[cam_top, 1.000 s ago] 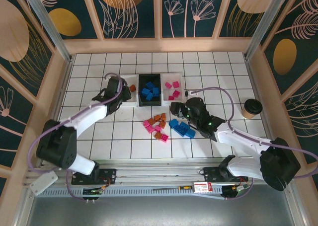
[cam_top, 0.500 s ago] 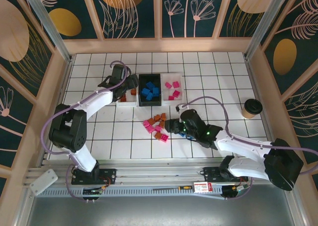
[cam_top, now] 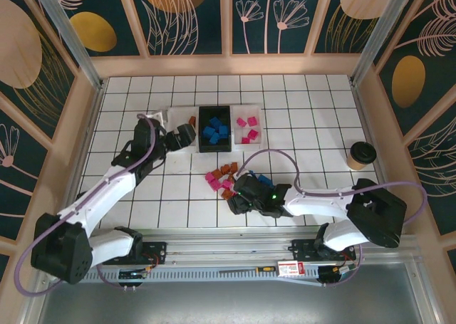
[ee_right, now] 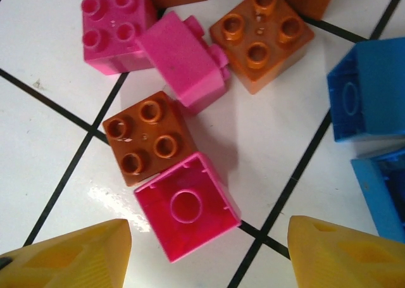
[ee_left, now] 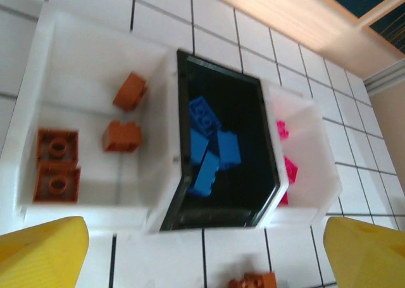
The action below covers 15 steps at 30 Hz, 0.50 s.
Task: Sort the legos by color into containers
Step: Pick up the lego from the bottom-center of the table.
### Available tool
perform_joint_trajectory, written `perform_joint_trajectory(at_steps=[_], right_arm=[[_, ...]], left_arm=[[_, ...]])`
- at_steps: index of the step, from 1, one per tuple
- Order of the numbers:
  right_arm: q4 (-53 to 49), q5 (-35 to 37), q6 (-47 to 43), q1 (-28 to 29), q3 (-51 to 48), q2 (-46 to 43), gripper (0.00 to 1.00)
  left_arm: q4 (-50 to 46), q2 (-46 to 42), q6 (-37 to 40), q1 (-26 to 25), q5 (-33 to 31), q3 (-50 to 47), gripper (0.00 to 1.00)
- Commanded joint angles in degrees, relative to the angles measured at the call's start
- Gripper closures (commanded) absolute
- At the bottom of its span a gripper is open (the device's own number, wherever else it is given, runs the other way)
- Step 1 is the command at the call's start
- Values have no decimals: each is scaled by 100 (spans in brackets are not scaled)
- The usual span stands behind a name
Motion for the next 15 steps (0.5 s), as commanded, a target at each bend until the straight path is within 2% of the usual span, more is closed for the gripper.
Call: perform_joint_trajectory(at_steps=[1, 8, 15], right_arm=[[-316, 363, -249, 86, 279, 268, 32], [-342, 566, -538, 76, 573, 806, 35], [-190, 177, -915, 42, 681, 1014, 41]], left_arm=[[-14, -460, -189, -33, 169, -377, 4], [-209, -956, -198, -25, 124, -684, 3], [-215, -996, -156, -20, 161, -737, 1]])
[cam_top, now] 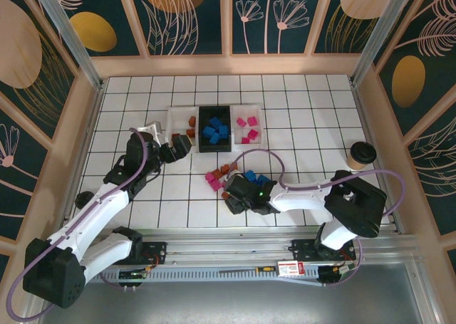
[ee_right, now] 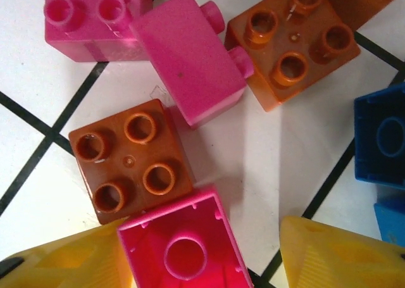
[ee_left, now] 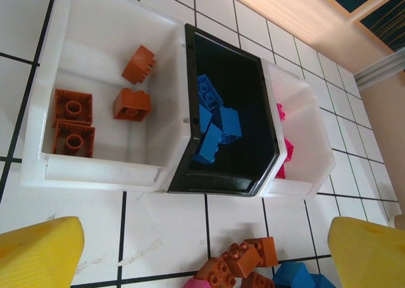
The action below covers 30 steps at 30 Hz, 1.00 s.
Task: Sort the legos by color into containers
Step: Pick up the lego from the bottom-center of the table, then place the lego in the container.
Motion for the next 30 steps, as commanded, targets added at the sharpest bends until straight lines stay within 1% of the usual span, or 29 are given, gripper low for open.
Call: perform_joint_trajectory(at_steps=[1, 5, 7, 9, 13, 15, 18, 20, 22, 24, 28, 30], right_arm=[[-2, -176, -303, -13, 155, 110, 43], [-38, -438, -321, -10, 137, 74, 59], [-78, -595, -332, -8, 90, -74, 67], [-66, -831, -340, -11, -4, -349, 73], [-67, -1300, -350, -65, -75, -1023, 77], [-36, -1550, -326, -187, -50, -1434, 78], [113, -1906, -314, -618, 70, -1913, 79], [293, -2066, -252, -1096, 218, -2081, 79], [501, -1846, -133, -1558, 448, -2016, 79], [623, -1487, -20, -1935, 791, -1680, 79], [536, -626, 66, -2308, 1599, -644, 79], [522, -339, 160, -2493, 1950, -125, 79]], left_arm=[[-53, -83, -24, -19, 111, -98, 1], [-82, -32, -22, -19, 167, -107, 1], [-71, -29, -17, -19, 216, -124, 2], [-54, -30, -5, -19, 225, -162, 1], [-36, -55, 30, -19, 228, -221, 1], [-44, -87, 45, -26, 259, -256, 1], [-70, -157, 77, -19, 258, -326, 1], [-71, -194, 67, -22, 236, -395, 2], [-55, -206, 34, -25, 263, -476, 2], [-6, -201, -20, -27, 301, -554, 2], [35, -248, -80, -28, 341, -712, 3], [43, -293, -97, -27, 366, -802, 4]])
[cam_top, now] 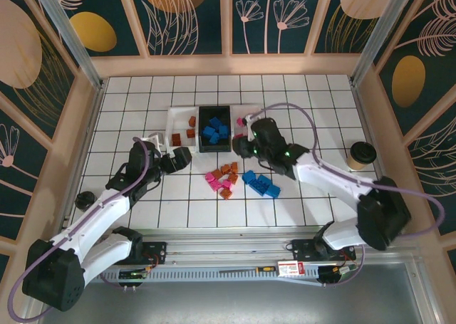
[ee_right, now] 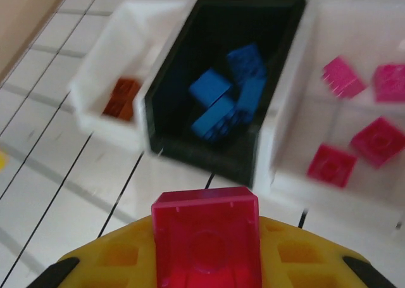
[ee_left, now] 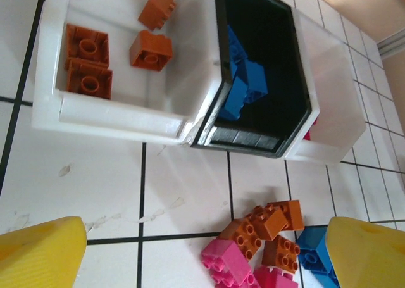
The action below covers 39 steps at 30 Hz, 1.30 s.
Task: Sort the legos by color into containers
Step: Place the lego in the container, then pick up the lego from the middle-left of the table.
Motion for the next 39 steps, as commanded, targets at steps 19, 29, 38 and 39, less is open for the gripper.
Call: perform_joint_trajectory(at_steps=[19, 29, 38, 39], right_arm=[[439, 878, 871, -393, 798, 1272, 37], [676, 984, 1034, -187, -373, 220, 37], [673, 1108, 1048, -183, -771, -281, 37], [678, 1124, 1044, -183, -789, -303, 37]], left_arm=[[638, 836, -324, -1386, -444, -234, 21], [767, 2520, -80, -2241, -1239, 693, 30], [553, 3113, -28, -2309, -1694, 811, 42], [515, 3097, -47, -2308, -1739, 756, 43]])
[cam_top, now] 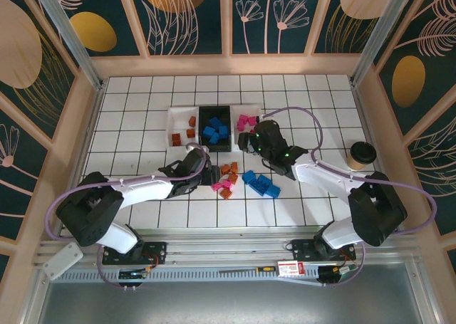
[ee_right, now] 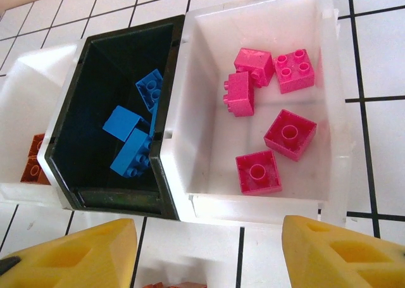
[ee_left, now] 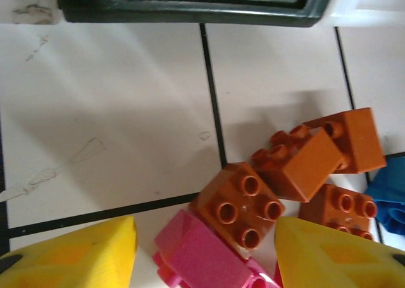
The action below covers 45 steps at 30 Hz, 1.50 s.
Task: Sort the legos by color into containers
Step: Pick up the lego from the middle-left of the table.
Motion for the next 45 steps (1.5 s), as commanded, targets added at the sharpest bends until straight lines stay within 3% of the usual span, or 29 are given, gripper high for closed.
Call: perform_joint_trajectory(at_steps=[1, 13, 15, 19, 28, 39, 45], right_arm=[[176, 244, 58, 5, -120, -199, 37], [160, 267, 57, 2, -194, -384, 37], [138, 249, 57, 7, -208, -416, 37], [165, 253, 65, 7, -255, -500, 37], [128, 230, 140, 7, -342, -538, 37], [80, 266, 181, 14, -446, -731, 37], [40, 394, 215, 13, -628, -966, 37]], left_arm=[[-164, 14, 20, -19, -356, -131, 44], [-1078, -1000, -43, 98, -1252, -737, 53], [-1187, -1299, 1, 99, -1238, -708, 47], [-1059, -1545, 247, -2, -635, -536, 20], [-1030, -671, 290, -122, -997, -486, 22], [-652, -67, 488, -121, -1127, -361, 49], [-796, -263, 548, -125, -950, -184, 65]])
